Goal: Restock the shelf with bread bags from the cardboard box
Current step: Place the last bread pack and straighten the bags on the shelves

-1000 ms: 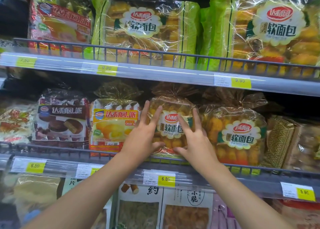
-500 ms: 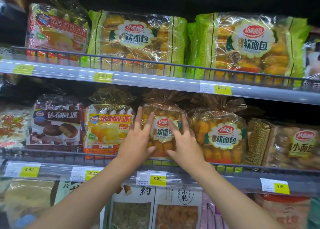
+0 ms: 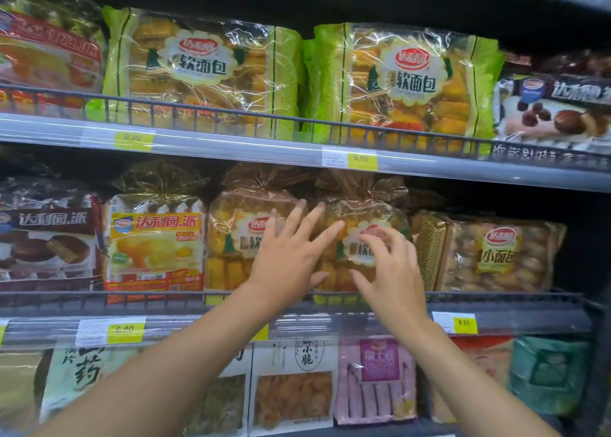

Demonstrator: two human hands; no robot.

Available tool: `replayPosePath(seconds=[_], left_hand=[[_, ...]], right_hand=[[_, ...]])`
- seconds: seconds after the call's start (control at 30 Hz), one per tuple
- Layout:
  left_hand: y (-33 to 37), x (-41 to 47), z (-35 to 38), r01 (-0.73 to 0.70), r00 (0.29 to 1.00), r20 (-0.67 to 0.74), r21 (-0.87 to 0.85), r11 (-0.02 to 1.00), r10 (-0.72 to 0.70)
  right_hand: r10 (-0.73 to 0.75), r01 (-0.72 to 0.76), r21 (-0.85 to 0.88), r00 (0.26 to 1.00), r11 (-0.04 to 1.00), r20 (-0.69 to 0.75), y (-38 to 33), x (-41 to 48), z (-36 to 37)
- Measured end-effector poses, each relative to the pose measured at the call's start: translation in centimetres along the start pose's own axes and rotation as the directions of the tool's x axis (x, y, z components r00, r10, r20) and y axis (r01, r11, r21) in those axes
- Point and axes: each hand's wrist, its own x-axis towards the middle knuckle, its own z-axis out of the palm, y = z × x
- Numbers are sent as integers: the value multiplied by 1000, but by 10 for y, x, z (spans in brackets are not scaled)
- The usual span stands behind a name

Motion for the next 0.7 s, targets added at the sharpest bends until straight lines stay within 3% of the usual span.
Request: replayPosePath(seconds=[0.1,0.23,0.7], left_hand=[[15,17,6,31,998,54,33,999,-32],[21,29,14,101,987,117,51,994,-106],[19,39,33,140,987,69,71,988,-145]], right_hand=[[106,-97,-82,988,992,109,24,-1,-3],[143,-129,-77,967,989,213,33,3,2],[162,-145,-119,975,982,153,21,14,28]])
